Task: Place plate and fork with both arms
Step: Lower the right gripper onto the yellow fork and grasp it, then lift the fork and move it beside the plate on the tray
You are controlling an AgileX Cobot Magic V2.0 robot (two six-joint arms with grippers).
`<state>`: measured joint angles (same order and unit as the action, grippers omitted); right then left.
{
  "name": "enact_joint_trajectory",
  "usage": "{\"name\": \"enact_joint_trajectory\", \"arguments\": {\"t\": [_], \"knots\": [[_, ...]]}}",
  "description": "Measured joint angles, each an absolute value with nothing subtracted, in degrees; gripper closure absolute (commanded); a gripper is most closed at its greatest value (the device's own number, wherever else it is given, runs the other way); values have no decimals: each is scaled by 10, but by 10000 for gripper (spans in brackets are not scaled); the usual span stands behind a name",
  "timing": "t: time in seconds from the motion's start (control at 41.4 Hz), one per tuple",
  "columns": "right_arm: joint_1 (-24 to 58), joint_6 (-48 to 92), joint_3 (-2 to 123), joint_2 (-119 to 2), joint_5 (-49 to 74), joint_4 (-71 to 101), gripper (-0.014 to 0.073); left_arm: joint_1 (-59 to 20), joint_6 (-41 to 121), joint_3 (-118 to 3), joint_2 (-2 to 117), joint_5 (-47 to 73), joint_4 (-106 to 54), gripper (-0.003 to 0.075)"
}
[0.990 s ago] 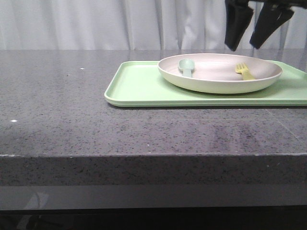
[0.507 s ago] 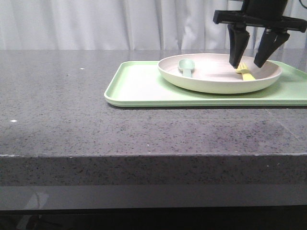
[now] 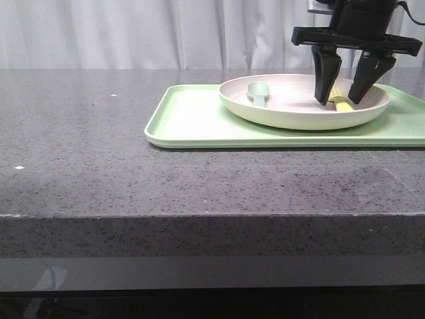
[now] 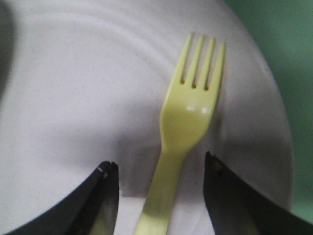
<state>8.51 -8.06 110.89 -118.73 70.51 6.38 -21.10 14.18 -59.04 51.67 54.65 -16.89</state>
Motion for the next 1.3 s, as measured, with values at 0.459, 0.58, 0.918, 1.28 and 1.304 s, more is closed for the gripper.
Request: {"name": "enact_joint_trajectory", "arguments": {"t": [0.459,0.58,0.918,1.28,1.304], "knots": [[85,-82,1111,-1197,706,63,181,-211,142,-590,517,547,-169,353],[85,-82,1114,-1200,707,63,209,-211,142,-590,517,547,-169,353],[85,-82,1115,-1201,708,76,435,-211,142,-590,517,547,-169,353],[86,-82,1115,-1201,707,80,454,-211,142,-590,517,548,-169,353],[86,-82,1115,-1201,707,80,454,-211,142,-590,517,548,-169,353]]}}
